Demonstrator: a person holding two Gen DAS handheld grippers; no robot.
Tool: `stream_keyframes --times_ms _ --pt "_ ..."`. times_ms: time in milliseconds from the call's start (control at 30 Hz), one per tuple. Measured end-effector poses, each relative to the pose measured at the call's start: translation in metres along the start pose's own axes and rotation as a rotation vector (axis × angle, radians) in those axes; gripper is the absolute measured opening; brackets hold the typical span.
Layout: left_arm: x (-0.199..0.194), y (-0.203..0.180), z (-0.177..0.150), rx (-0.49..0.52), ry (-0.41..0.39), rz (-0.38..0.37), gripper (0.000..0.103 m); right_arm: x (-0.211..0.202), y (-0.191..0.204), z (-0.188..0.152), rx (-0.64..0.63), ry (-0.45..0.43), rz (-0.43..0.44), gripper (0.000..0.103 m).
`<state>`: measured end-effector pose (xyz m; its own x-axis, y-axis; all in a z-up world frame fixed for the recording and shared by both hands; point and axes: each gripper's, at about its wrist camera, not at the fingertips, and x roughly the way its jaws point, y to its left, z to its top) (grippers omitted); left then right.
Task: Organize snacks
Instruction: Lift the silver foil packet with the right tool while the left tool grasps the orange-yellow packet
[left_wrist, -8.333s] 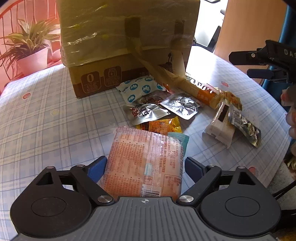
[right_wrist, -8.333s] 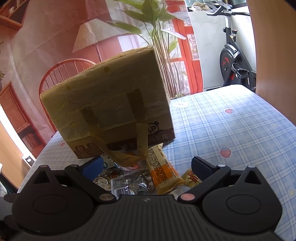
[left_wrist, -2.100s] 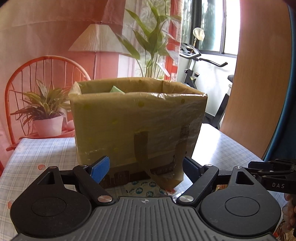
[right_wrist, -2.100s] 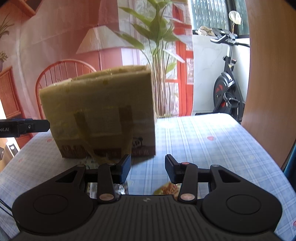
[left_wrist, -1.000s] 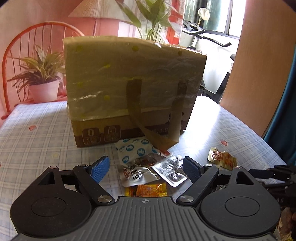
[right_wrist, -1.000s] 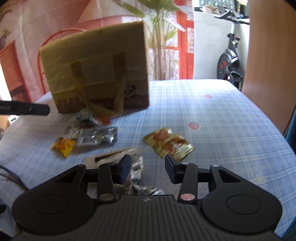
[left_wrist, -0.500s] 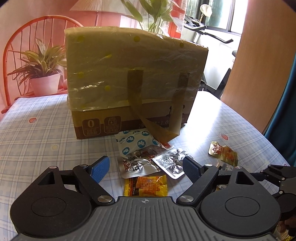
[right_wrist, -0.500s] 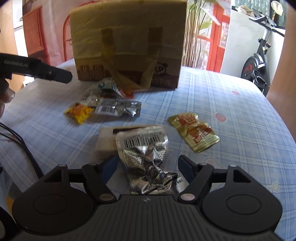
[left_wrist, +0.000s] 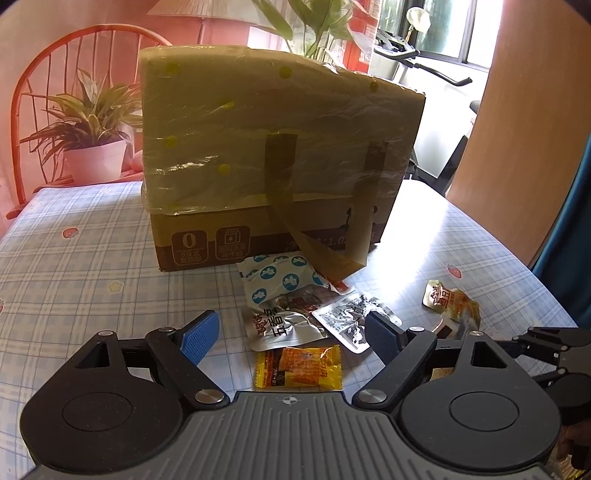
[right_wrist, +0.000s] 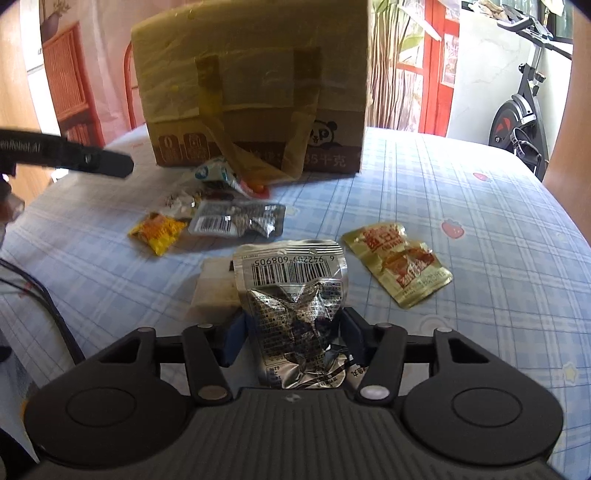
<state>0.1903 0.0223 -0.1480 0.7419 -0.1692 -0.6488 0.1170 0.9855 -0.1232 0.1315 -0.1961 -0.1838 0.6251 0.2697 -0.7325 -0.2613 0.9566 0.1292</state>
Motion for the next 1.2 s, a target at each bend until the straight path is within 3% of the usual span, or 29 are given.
stream_keyframes --times_ms 467,667,1033,1200 --pt "0.008 0.002 -0.004 0.005 0.034 0.007 0.088 -0.004 -0.012 0.019 0.159 -0.173 0.008 0.057" --pt "0.009 0.005 -0.005 -0.005 0.043 0.019 0.088 0.010 0.003 0.024 0.124 -0.160 0.060 0.056" --pt "0.025 0.006 -0.011 -0.025 0.092 -0.011 0.087 0.016 0.008 0.017 0.111 -0.178 0.055 0.057" --pt "0.037 0.004 -0.015 -0.015 0.129 -0.023 0.082 0.016 0.007 0.017 0.118 -0.180 0.060 0.057"
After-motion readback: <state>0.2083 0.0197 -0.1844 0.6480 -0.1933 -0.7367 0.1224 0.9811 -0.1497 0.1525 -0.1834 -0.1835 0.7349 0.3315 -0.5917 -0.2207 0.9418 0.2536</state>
